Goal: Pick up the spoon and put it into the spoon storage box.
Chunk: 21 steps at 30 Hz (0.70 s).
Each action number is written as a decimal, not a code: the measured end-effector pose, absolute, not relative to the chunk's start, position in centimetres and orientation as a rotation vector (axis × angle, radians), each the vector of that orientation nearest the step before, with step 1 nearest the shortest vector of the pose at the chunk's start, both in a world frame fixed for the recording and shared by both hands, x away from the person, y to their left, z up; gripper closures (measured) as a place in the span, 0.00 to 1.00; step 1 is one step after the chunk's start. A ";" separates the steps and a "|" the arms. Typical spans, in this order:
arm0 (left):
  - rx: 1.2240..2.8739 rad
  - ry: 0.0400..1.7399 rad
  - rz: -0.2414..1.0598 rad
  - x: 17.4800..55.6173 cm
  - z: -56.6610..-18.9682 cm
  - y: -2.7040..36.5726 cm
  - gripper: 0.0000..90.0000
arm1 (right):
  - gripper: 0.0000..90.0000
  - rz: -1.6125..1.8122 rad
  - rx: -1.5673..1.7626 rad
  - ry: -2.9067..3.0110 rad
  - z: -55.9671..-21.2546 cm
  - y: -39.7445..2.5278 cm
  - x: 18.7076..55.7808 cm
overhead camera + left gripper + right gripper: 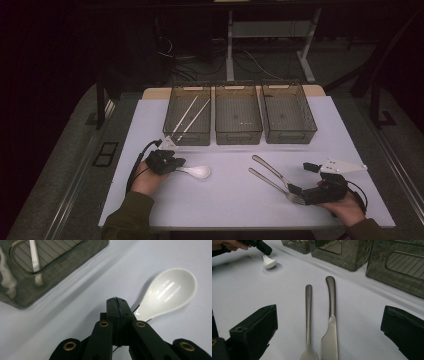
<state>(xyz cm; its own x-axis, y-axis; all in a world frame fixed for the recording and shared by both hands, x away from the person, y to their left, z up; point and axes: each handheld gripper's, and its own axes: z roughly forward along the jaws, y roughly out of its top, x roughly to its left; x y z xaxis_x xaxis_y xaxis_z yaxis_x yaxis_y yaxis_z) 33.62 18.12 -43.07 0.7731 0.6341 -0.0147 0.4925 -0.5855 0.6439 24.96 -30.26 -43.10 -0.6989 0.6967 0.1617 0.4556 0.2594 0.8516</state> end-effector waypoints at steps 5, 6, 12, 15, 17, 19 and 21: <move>2.297 0.850 0.264 32.6 -42.9 18.8 0.99 | 0.01 1.413 1.068 2.283 -43.1 -30.3 25.0; 2.297 0.840 0.268 32.5 -42.9 18.9 0.99 | 0.01 1.414 1.067 2.283 -43.1 -30.3 25.0; 2.273 0.855 0.261 32.5 -42.9 19.0 0.99 | 0.01 1.412 1.070 2.288 -43.1 -30.2 25.0; 2.240 0.842 0.263 32.4 -42.4 19.0 0.91 | 0.01 1.412 1.073 2.287 -43.1 -30.2 24.9; 2.207 0.830 0.261 32.3 -41.9 18.7 0.83 | 0.01 1.410 1.077 2.288 -43.1 -30.2 25.0; 2.183 0.807 0.248 32.2 -41.5 18.2 0.75 | 0.01 1.407 1.074 2.291 -43.1 -30.2 25.0; 2.176 0.777 0.227 32.1 -41.4 17.5 0.67 | 0.01 1.406 1.070 2.294 -43.1 -30.1 25.0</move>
<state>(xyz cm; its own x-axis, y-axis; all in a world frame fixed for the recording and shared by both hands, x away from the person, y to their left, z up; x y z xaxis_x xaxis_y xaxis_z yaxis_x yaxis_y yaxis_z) 32.14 17.54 -41.35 0.7957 0.5990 -0.0902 0.4560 -0.4942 0.7401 24.97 -30.12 -43.13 -0.7007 0.6951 0.1608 0.4586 0.2662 0.8479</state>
